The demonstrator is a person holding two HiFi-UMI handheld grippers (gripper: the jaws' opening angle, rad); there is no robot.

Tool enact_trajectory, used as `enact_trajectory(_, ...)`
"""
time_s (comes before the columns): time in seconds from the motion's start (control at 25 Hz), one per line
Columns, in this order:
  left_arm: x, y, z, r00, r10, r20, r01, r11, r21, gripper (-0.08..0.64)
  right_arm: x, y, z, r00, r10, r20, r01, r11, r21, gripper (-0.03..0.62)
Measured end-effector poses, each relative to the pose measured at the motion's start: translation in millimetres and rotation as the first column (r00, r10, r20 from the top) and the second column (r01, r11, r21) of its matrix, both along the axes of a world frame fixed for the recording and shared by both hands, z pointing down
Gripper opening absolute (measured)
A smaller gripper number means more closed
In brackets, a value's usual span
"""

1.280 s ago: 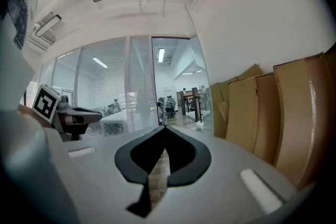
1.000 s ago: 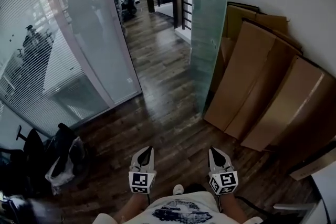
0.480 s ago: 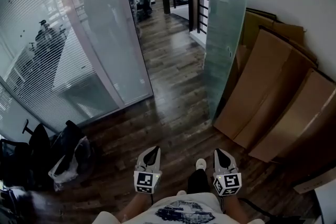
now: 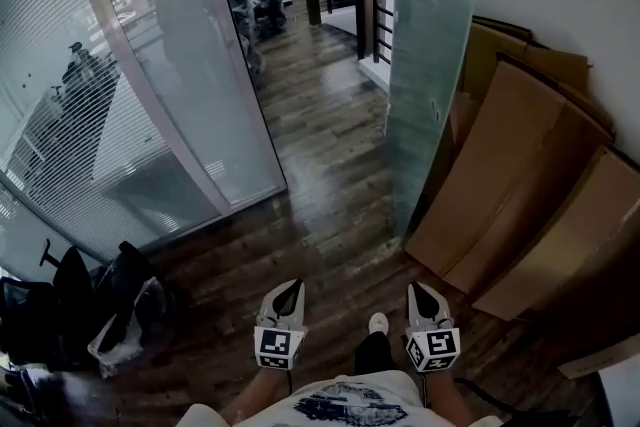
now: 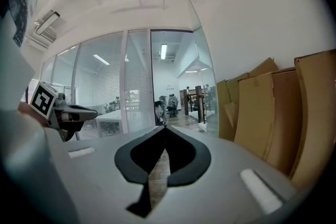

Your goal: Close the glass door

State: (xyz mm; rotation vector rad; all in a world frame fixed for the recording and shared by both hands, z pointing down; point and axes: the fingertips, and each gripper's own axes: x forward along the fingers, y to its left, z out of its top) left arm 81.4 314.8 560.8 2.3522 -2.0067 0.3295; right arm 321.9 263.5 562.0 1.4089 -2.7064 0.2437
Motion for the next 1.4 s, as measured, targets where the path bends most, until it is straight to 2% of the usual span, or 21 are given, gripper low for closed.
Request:
enact_trajectory(0.24,5,-56,-6,1.000,0.002,0.006,-0.002,1.000,0.000,0.000,6,-53,-1,1.000,0.001,0.001,-0.001,1.000,-0.007,0.008)
enact_trajectory(0.88,16,-183,-18,0.997,-0.071,0.020,0.071,0.997,0.007,0.000,19,-193,-10,0.998,-0.060,0.010,0.060,0.998,0.001,0.008)
enact_trajectory(1.2,29,-229,-25,0.996,-0.090,0.009,0.090,0.996,0.011,0.000,27,-243,-10,0.996,-0.088,0.009,0.088,0.996,0.005,0.008)
enact_trajectory(1.4,25,-240,-16,0.993,-0.113,0.022,0.112,0.994,0.006,0.000,32,-265,-4,0.996,-0.093,0.017,0.093,0.996,-0.011,0.008)
